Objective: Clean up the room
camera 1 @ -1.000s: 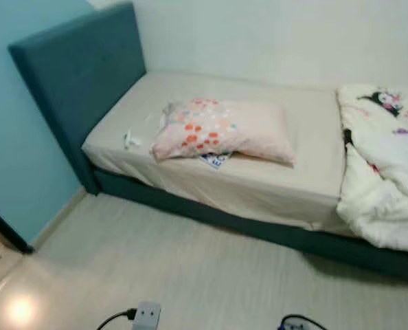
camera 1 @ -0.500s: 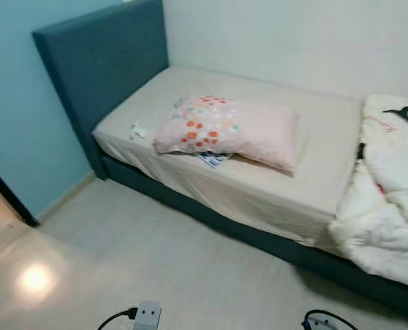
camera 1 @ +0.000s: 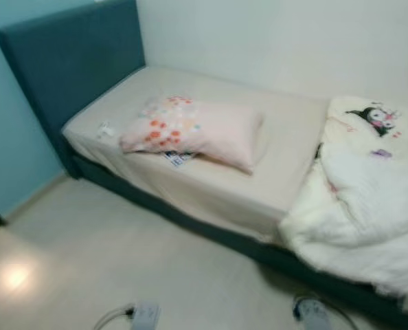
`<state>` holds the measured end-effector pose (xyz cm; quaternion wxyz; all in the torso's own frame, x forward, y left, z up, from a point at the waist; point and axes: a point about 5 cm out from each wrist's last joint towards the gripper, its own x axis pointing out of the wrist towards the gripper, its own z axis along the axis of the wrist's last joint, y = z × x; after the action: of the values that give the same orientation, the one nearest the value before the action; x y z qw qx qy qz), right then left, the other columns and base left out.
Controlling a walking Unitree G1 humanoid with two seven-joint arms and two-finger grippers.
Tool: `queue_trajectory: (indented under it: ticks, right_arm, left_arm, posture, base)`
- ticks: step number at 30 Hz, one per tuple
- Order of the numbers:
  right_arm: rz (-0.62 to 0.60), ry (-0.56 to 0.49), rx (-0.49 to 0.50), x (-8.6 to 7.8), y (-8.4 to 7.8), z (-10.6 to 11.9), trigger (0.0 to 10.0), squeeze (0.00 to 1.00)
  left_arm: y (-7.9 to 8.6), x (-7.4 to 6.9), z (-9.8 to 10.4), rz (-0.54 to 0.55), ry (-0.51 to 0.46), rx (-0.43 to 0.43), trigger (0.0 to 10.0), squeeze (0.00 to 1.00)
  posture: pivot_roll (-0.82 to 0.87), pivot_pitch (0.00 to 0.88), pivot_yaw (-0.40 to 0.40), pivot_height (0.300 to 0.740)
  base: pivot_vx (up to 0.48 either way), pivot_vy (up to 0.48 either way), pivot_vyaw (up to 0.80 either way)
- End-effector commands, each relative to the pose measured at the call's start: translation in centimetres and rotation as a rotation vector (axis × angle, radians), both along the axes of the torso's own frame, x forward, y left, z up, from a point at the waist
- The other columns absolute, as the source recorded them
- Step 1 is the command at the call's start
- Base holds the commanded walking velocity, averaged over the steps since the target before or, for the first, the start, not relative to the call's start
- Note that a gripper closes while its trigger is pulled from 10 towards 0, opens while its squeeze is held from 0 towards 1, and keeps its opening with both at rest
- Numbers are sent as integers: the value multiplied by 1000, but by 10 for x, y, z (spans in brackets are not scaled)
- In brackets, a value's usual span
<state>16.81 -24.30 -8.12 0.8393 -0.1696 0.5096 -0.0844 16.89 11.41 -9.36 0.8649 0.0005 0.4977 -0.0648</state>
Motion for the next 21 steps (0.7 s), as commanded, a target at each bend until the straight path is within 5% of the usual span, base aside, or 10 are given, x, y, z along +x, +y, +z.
queue_trajectory:
  ticks: [1, 18, 21]
  right_arm:
    - [-7, 7, -10, -2, -4, 0, 10000, 0]
    - [-6, 11, -23, -2, -6, 1, 10000, 0]
    - [-12, 16, -22, -2, -6, 1, 10000, 0]
  left_arm:
    - [-4, -14, -6, -16, 53, -4, 10000, 0]
    - [-5, -14, -6, -15, 55, -8, 10000, 0]
    - [-5, -14, -6, -16, 54, -8, 10000, 0]
  posture:
    - [-19, 93, 13, 736]
    - [-21, 98, 12, 736]
    - [-21, 98, 12, 736]
  base:
    - [0, -450, 0]
    - [0, -450, 0]
    - [0, -450, -756]
